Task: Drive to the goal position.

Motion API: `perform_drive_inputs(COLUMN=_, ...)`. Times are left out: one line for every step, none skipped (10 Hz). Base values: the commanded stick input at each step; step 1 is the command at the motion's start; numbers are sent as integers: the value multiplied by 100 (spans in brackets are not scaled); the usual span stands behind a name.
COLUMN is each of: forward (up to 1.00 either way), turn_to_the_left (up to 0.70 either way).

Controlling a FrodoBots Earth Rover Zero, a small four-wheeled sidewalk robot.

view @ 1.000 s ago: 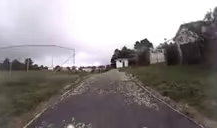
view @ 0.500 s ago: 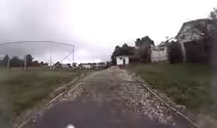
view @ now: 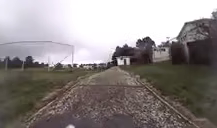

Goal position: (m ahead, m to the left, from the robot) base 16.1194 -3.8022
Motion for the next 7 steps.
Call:
perform_drive_inputs(forward=85, turn_to_the_left=0)
perform_drive_inputs(forward=85, turn_to_the_left=0)
perform_drive_inputs(forward=85, turn_to_the_left=0)
perform_drive_inputs(forward=85, turn_to_the_left=0)
perform_drive_inputs(forward=85, turn_to_the_left=0)
perform_drive_inputs(forward=85, turn_to_the_left=0)
perform_drive_inputs(forward=85, turn_to_the_left=0)
